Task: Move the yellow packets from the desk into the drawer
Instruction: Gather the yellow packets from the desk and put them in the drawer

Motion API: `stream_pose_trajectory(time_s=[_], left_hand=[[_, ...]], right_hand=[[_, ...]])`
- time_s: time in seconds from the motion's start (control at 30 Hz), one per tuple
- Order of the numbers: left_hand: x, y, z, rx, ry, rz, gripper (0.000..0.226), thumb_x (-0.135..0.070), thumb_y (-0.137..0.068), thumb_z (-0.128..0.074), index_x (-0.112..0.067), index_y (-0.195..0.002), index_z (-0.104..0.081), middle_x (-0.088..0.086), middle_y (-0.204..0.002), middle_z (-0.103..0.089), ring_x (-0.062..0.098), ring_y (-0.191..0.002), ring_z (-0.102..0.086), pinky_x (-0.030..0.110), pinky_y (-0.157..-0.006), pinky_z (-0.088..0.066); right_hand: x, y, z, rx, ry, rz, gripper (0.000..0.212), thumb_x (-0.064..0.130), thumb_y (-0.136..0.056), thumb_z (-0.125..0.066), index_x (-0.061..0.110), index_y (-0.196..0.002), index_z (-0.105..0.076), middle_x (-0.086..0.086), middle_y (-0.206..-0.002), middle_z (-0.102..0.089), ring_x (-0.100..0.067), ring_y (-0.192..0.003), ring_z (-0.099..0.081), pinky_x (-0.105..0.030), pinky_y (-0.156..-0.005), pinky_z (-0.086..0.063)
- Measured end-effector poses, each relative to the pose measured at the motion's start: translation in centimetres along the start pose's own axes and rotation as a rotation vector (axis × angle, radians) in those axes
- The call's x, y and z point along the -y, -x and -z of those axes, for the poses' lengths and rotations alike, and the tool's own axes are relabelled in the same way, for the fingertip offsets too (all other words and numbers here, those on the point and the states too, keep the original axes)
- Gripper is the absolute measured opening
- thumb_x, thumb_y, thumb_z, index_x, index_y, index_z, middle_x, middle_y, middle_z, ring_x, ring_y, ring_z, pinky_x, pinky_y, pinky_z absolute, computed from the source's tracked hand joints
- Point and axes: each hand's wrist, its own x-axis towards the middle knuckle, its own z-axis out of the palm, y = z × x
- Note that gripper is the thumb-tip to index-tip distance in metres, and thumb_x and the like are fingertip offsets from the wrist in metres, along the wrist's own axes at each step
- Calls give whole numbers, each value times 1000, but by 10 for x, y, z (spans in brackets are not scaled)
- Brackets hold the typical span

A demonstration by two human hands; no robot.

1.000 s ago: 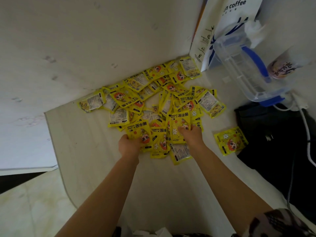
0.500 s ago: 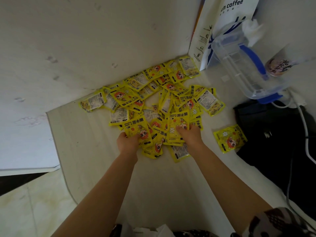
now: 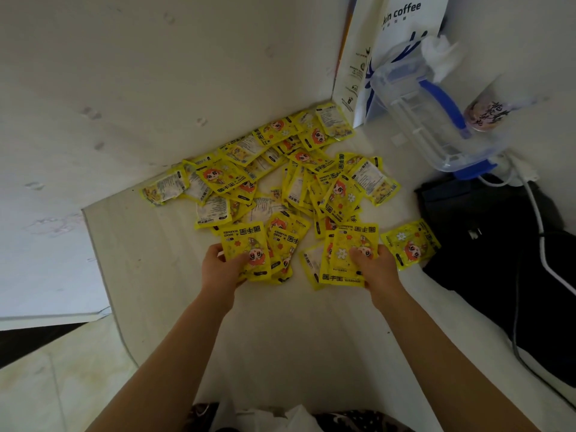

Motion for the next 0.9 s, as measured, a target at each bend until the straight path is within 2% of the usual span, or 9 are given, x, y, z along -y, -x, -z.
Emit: stream_pose_trajectory(time_s=[0.13, 0.23, 0.3, 0.4, 0.5, 0.63, 0.73, 0.8, 0.9], left_hand=[[3, 3, -6, 77, -43, -12, 45, -2, -83, -69, -23, -115, -46, 3, -96, -66, 22, -82, -68, 33, -60, -53], [4, 2, -12, 122, -106, -8, 45, -1, -82, -70, -23, -116, -49, 5, -97, -67, 24, -83, -69, 34, -61, -55], [5, -1, -16, 139, -209, -32, 33, -3, -82, -69, -18, -109, -58, 7, -98, -70, 23, -82, -69, 34, -64, -56], [5, -3, -21, 132, -313, -70, 22, -3, -82, -68, -16, -99, -65, 6, -93, -71, 22, -81, -69, 35, -69, -56], [6, -5, -25, 93, -411, -132, 20, -3, -82, -67, -15, -97, -62, -3, -83, -66, 18, -77, -64, 27, -61, -51], [10, -9, -29, 50, -504, -165, 20, -7, -81, -68, -20, -96, -61, -4, -86, -65, 21, -83, -65, 32, -69, -54], [12, -9, -31, 51, -509, -172, 21, -7, -83, -66, -21, -97, -58, -4, -88, -65, 21, -85, -65, 30, -67, -52], [13, -9, -31, 48, -518, -181, 21, -7, -84, -65, -20, -99, -58, 0, -94, -66, 22, -87, -65, 33, -70, -53], [17, -8, -32, 20, -498, -164, 20, -10, -84, -66, -21, -98, -57, 0, -94, -66, 23, -88, -65, 38, -75, -56]], right_hand=[[-16, 1, 14, -50, -31, -73, 42, 21, -82, -72, 14, -120, -54, -12, -116, -64, -31, -99, -66, -55, -86, -55], [-21, 2, 18, -39, -35, -107, 10, 13, -86, -67, 18, -94, -66, -16, -107, -69, -34, -97, -68, -55, -87, -55], [-21, 2, 17, -23, -27, -98, 13, 8, -86, -65, 21, -84, -67, -18, -104, -70, -35, -95, -68, -55, -87, -54], [-20, 1, 13, -21, 8, -42, 16, 6, -85, -64, 21, -82, -67, -16, -100, -70, -30, -88, -66, -50, -87, -56], [-18, -3, 8, -31, 82, 13, 10, 10, -83, -67, 20, -83, -68, -12, -95, -71, -30, -87, -67, -44, -82, -57], [-11, -8, 1, -4, 162, 51, 13, 12, -82, -68, 5, -93, -69, -9, -84, -65, -23, -78, -57, -35, -70, -46], [-7, -13, -7, 36, 248, 77, 12, 17, -81, -70, 12, -91, -68, -7, -86, -67, -27, -84, -62, -39, -75, -50], [-6, -18, -12, 20, 373, 121, 18, 25, -79, -71, 15, -93, -68, -9, -94, -69, -31, -94, -63, -47, -87, -50], [0, -23, -18, -4, 621, 183, 29, 37, -78, -70, 18, -100, -66, -12, -109, -64, -36, -108, -53, -39, -85, -39]])
